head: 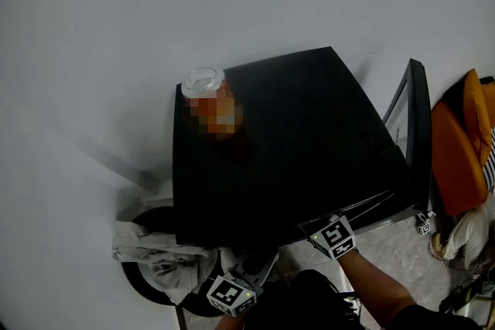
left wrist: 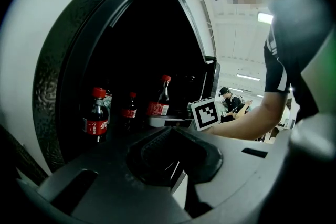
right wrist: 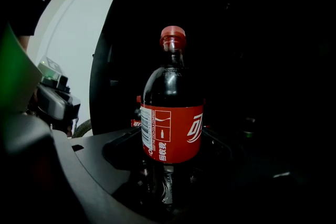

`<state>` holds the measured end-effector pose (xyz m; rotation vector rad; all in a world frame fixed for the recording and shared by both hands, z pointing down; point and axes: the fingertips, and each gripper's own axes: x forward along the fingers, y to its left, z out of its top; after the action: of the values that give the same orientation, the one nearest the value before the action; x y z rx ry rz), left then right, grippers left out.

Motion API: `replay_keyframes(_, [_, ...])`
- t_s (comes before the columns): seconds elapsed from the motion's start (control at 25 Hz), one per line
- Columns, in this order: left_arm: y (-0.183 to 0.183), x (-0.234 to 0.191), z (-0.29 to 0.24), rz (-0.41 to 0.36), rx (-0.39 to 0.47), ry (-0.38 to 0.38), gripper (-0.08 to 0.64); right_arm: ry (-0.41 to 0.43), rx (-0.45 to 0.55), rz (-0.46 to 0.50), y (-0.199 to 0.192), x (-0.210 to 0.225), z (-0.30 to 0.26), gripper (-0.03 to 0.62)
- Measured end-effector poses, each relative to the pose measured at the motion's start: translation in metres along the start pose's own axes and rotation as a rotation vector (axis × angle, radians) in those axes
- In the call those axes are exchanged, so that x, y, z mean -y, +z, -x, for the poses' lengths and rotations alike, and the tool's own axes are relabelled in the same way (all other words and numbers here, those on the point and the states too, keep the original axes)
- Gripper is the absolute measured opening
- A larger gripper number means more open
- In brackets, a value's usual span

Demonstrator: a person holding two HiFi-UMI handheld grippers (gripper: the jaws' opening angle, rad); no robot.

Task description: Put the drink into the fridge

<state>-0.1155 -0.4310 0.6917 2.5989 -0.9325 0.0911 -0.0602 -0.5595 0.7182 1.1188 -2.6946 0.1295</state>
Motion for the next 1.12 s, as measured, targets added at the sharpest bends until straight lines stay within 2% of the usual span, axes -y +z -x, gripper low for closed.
replay_keyframes(0.2, [0.007,0.009,0.006,0.008,0.001,0.01,0.009,0.033,-0.039,-0.041,-0.008,-0.005,-0.003,0.327])
replay_keyframes(0.52, [0.036,0.025,0.032,0.012,0.009,0.057,0.009,-0.023,-0.05,-0.051,0.012,-0.004,0.025,0.327])
replay_keyframes(0.72, [0.058,0.041,0.048,0.026,0.002,0.084,0.009,-0.036,-0.072,-0.09,0.03,-0.014,0.057,0.327])
replay_keyframes(0.84, [0.072,0.053,0.052,0.038,-0.005,0.093,0.009,0.004,-0.092,-0.115,0.043,-0.032,0.078,0.327])
replay_keyframes(1.0, [0.086,0.075,0.055,0.061,-0.025,0.094,0.009,0.119,-0.096,-0.158,0.071,-0.066,0.114,0.325])
replay_keyframes(1.12, [0.094,0.09,0.054,0.062,-0.023,0.095,0.009,0.185,-0.086,-0.137,0.092,-0.085,0.14,0.314])
